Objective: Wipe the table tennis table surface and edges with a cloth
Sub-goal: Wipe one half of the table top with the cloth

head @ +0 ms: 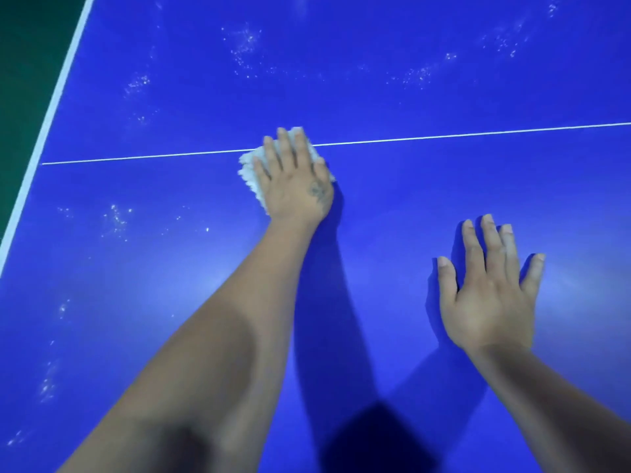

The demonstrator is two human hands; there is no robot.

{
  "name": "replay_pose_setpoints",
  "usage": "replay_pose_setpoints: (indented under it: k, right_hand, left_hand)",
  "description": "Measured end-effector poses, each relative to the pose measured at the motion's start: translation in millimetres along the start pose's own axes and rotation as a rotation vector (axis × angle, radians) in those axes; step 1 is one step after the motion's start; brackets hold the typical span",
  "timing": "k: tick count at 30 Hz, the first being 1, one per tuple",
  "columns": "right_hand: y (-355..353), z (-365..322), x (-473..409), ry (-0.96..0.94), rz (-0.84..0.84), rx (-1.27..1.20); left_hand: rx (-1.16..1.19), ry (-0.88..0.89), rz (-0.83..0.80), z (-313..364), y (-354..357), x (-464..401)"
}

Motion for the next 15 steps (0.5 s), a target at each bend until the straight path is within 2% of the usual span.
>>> replay_pose_setpoints:
  k: [4,7,11,15]
  right_hand:
    - [0,-13,2,-0.008,0.012,0.014]
    - [-3,-50,10,-0.117,-0.006,-0.023]
    - [8,-84,26,-0.170,-0.054,0.003]
    - [10,-84,26,-0.162,-0.057,0.060]
  left_hand:
    - [-0.049,0.352,0.017,20,7,48]
    - [-0.058,0.545,-0.025,1,3,87]
    - [-0.070,0.571,-0.033,-37,-5,130]
    - [0.001,0.416,-0.030,-61,-9,139]
Point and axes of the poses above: each hand's wrist, its own x-axis away from the middle knuckle, its own y-axis out of the palm, z = x × y, the point moved 3 cm from there along -x, towards the middle knuckle, and after that the axes turned 10 degrees about y, right-handed, at the moved point
